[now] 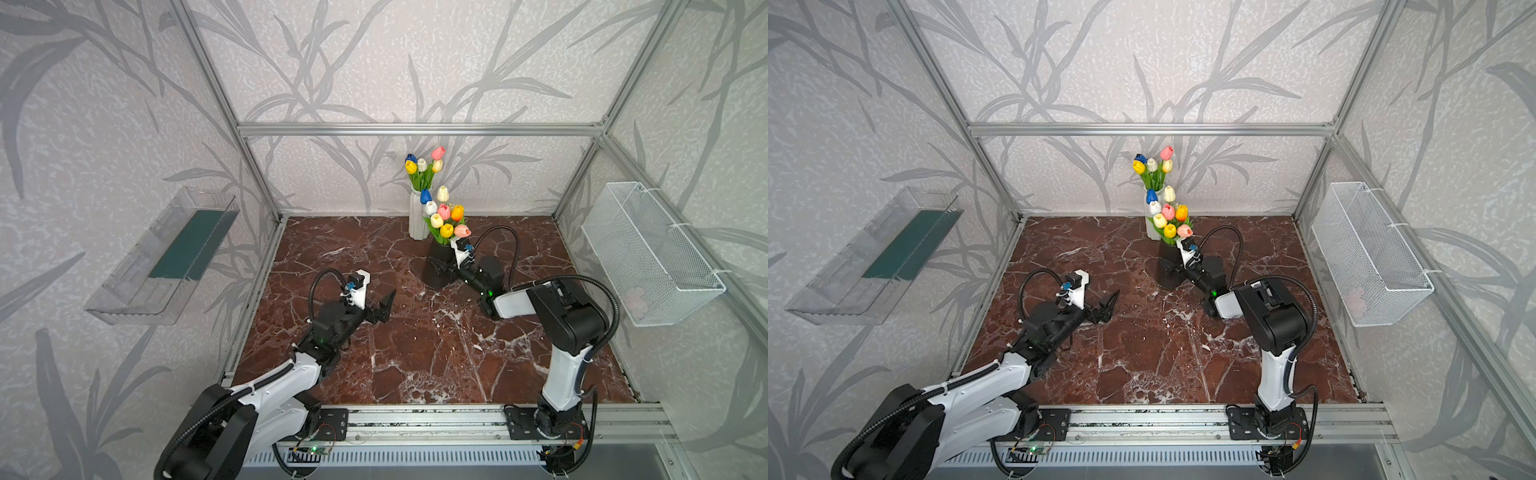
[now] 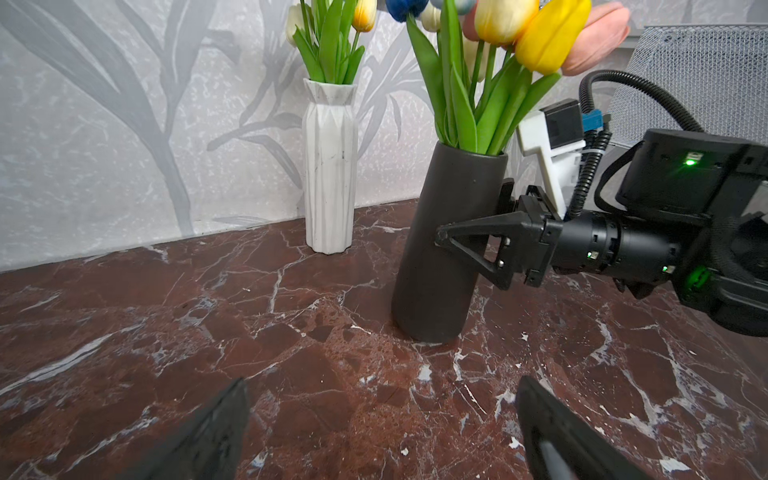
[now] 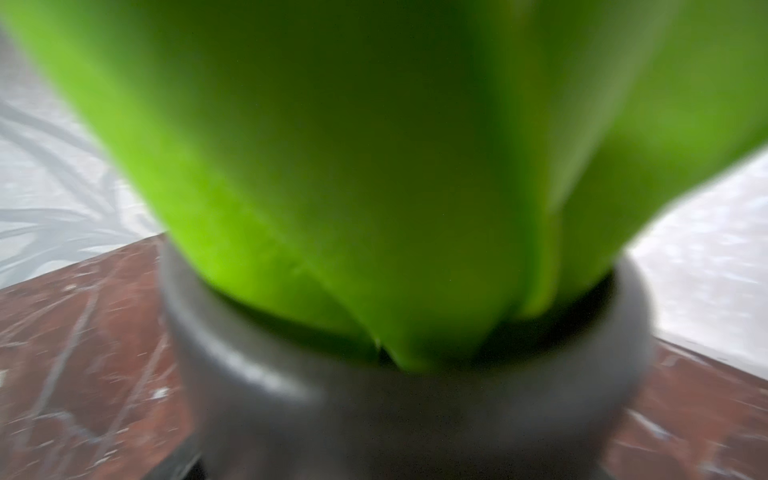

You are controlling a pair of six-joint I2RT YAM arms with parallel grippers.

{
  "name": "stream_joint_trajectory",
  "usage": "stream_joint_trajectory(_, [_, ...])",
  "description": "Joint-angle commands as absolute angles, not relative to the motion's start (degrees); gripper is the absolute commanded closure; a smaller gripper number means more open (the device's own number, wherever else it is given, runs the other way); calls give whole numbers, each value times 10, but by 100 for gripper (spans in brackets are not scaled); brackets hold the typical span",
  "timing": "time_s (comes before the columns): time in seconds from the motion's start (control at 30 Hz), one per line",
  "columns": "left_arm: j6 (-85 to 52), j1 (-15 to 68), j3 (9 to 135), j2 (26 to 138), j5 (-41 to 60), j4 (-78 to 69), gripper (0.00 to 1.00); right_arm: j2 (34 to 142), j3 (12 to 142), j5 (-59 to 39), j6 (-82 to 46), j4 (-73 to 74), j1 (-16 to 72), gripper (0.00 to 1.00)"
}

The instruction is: Arrange the flowers into the vase

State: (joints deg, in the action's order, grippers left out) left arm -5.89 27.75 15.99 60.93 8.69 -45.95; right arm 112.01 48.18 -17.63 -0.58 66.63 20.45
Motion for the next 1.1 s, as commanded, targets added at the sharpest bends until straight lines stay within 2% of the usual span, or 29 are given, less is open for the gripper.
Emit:
stream_joint_trajectory(0.0, [-41, 279, 185, 613, 90, -486, 1, 1150, 559, -181, 14, 681, 170, 65])
stream_joint_trajectory(0.33, [-18, 279, 198, 603, 72, -479, 1, 1285, 766, -166, 24, 627, 116, 62])
stream_joint_trajectory(0.47, [0, 279, 200, 589, 47, -455, 1, 1325, 829, -161, 33, 598, 112, 56])
stream_joint_trajectory(0.53, [0, 278, 207, 579, 32, -437, 1, 1344, 854, -163, 26, 598, 109, 49])
stream_joint_trajectory(0.63, [0, 279, 215, 567, 35, -424, 1, 1367, 886, -165, 26, 589, 107, 45])
stream_joint_trajectory(0.7, [2, 278, 216, 565, 35, -427, 1, 1378, 894, -161, 25, 596, 106, 34])
stream_joint_trajectory(0.77, [3, 278, 218, 563, 35, -426, 1, 1378, 890, -156, 25, 608, 105, 13])
stream_joint_trajectory(0.83, [7, 278, 218, 561, 28, -422, 1, 1371, 880, -152, 26, 616, 105, 1])
stream_joint_trajectory(0.97, [-8, 278, 218, 562, -47, -419, 1, 1334, 841, -151, 25, 625, 104, 1])
stream_joint_trajectory(1.07, [-37, 274, 215, 560, -177, -429, 1, 1292, 786, -143, 18, 638, 103, 1])
